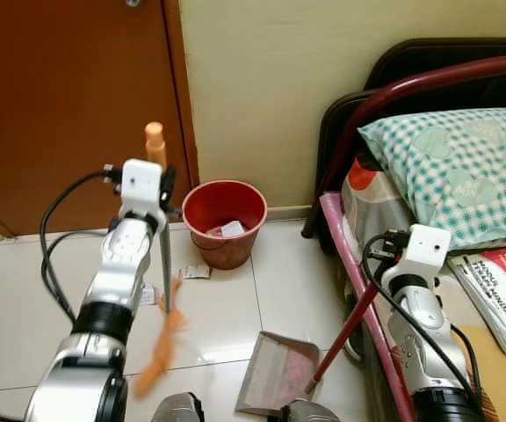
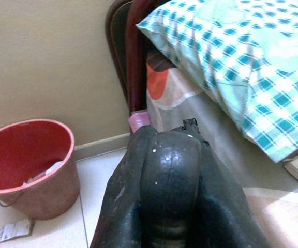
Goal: Sweep floor
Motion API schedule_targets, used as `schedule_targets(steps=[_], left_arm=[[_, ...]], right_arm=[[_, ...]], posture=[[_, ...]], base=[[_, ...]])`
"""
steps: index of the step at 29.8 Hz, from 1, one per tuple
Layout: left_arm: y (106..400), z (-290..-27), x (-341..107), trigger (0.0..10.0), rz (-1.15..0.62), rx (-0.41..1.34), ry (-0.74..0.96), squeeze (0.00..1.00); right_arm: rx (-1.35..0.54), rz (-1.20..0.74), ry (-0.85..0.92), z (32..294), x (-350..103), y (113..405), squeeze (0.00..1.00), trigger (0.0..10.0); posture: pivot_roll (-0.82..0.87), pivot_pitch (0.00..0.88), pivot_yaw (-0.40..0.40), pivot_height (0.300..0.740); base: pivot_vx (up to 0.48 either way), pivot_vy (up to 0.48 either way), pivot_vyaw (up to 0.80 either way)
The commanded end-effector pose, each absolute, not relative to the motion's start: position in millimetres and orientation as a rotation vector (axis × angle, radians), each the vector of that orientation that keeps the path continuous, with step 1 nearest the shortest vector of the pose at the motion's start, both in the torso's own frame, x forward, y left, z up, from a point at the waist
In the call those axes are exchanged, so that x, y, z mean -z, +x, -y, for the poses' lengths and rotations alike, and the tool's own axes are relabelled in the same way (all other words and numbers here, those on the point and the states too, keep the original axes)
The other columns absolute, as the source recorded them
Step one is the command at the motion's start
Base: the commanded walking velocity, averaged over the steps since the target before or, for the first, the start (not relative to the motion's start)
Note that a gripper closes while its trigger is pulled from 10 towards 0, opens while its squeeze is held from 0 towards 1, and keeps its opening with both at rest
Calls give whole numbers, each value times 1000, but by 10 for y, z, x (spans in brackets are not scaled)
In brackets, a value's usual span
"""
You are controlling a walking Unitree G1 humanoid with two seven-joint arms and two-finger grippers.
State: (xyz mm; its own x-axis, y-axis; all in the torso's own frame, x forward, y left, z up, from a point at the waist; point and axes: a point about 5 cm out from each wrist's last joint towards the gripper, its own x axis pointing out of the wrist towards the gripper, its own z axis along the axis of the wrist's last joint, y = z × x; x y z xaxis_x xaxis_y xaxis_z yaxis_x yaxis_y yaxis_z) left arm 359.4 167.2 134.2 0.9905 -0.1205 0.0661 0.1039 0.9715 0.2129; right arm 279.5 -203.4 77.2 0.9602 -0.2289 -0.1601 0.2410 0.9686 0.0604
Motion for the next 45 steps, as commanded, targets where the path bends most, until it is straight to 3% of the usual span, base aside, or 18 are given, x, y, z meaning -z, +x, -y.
schedule_targets(steps=[1, 13, 22, 29, 38, 45], left_arm=[[3623, -1674, -1420, 10000, 126, 107, 241, 0], [3673, -1545, -1445, 10000, 174, 151, 218, 0], [3620, -1187, -1256, 10000, 128, 384, 305, 0], [3437, -850, -879, 10000, -47, 702, 376, 0], [3105, -798, -475, 10000, -224, 1023, 501, 0], [2936, -876, -485, 10000, -165, 1109, 492, 0]], right_arm=[[254, -122, 78, 2068, -830, 2810, 0, 10000], [253, -109, 68, 2053, -843, 2844, 0, 10000], [247, -94, 77, 2015, -868, 2881, 0, 10000], [260, -79, 84, 2007, -890, 2896, 0, 10000], [263, -75, 87, 2020, -915, 2914, 0, 10000], [308, -75, 5, 2181, -927, 2974, 0, 10000]], posture=[[0, 96, -20, 740], [-1, 97, -18, 740], [-11, 96, -14, 740], [-26, 90, 1, 740], [-24, 93, 0, 740], [-7, 99, -5, 740]], base=[[0, 0, 0], [0, 0, 0], [0, 0, 0], [0, 0, 0], [0, 0, 0], [0, 0, 0]])
